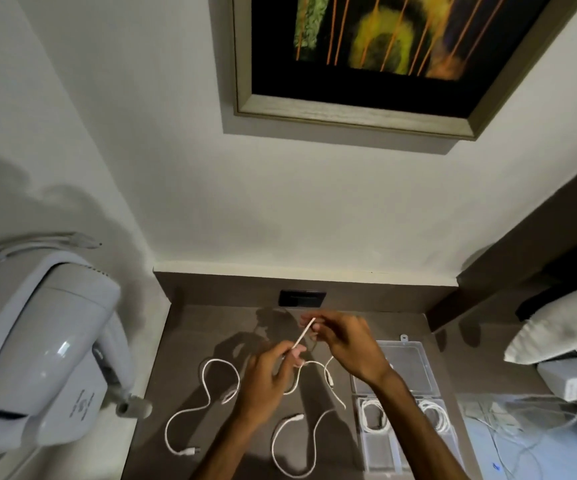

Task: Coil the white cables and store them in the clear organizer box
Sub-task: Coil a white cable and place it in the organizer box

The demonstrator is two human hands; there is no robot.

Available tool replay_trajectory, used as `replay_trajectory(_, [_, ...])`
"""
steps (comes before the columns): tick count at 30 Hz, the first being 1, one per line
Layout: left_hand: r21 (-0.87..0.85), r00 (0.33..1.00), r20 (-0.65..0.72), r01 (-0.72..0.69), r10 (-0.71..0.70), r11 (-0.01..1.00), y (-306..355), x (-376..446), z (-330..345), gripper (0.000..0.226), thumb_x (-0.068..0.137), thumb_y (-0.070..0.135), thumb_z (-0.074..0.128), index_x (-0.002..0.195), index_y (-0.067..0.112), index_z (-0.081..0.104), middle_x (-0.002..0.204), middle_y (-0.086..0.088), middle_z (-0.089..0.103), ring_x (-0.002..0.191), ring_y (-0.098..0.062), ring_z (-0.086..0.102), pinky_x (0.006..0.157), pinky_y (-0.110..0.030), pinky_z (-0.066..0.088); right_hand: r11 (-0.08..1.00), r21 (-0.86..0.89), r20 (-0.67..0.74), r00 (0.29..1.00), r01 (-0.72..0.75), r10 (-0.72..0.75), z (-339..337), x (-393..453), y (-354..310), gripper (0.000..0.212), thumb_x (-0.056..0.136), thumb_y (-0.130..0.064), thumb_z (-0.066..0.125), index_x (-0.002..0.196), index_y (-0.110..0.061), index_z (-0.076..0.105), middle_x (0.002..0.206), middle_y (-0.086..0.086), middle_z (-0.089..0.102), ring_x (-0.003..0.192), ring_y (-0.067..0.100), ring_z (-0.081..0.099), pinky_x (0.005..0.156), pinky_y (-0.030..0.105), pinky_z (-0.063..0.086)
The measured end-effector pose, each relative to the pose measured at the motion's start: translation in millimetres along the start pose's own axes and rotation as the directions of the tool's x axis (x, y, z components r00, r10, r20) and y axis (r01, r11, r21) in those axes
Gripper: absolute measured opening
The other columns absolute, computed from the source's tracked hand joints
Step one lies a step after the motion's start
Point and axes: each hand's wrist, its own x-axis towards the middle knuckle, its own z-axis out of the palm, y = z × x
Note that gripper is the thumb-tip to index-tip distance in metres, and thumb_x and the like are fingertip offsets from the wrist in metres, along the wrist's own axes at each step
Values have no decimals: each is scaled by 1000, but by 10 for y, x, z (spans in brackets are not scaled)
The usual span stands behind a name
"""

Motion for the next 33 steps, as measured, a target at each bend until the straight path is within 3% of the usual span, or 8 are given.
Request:
replay_trajectory(3, [-88,997,61,47,-42,995,25,7,-133,21,97,46,54,99,37,72,78,13,73,78,-6,71,68,-10,49,992,-115,-31,998,58,-62,-142,-45,-50,23,102,-17,69,121,-25,79,101,-13,82,90,2,78,86,21,65])
replay_trajectory(6, [-366,979,191,132,-65,921,98,-19,-252,24,98,37,57,100,21,76,65,5,67,65,-11,68,70,-25,52,977,-171,-129,980,131,-154,-197,-53,-150,19,97,-27,75,114,-31,81,92,-31,66,87,-7,66,73,6,51])
replay_trajectory(12, [-773,909,413,312,65,552,409,-195,-434,38,102,11,58,136,-5,54,95,-11,68,78,-20,62,83,-28,54,989,19,-238,961,148,-139,-113,-42,-273,12,96,-23,75,105,-22,83,115,-7,67,113,1,62,95,11,51])
replay_trajectory(16, [-789,903,408,275,133,550,507,-229,-458,38,99,2,59,135,-7,53,110,-20,70,101,-31,67,96,-31,52,967,213,-246,966,137,-82,-32,-76,-368,13,103,-17,66,105,-15,79,91,-1,81,87,11,77,83,28,64])
replay_trajectory(20, [-825,932,345,245,111,509,585,-265,-455,36,92,1,67,127,-5,62,111,-22,72,97,-30,70,91,-30,56,962,241,-298,953,131,-55,-6,-110,-438,14,103,-13,66,107,-15,80,89,-4,82,69,1,71,58,19,57])
replay_trajectory(24, [-896,977,192,139,88,421,736,-134,-534,53,90,-2,69,140,-1,53,131,-24,66,105,-26,69,95,-30,57,977,186,-190,979,104,-68,175,-344,-471,21,105,-12,65,97,-23,81,78,-12,80,67,-2,68,63,21,55])
replay_trajectory(27, [-877,994,51,1,91,481,822,41,-645,59,91,-2,67,146,8,49,144,-20,58,127,-30,62,100,-28,54,994,75,-62,995,86,-81,333,-625,-527,33,107,-37,60,77,-27,70,64,-13,71,55,5,63,60,31,54])
replay_trajectory(33, [-435,975,-166,-209,150,876,784,187,-792,54,103,7,46,154,23,38,147,-1,60,137,-24,55,114,-41,45,951,-266,-120,973,158,-195,121,-901,-770,22,104,-54,52,100,-36,64,80,-15,69,74,5,69,69,28,59])
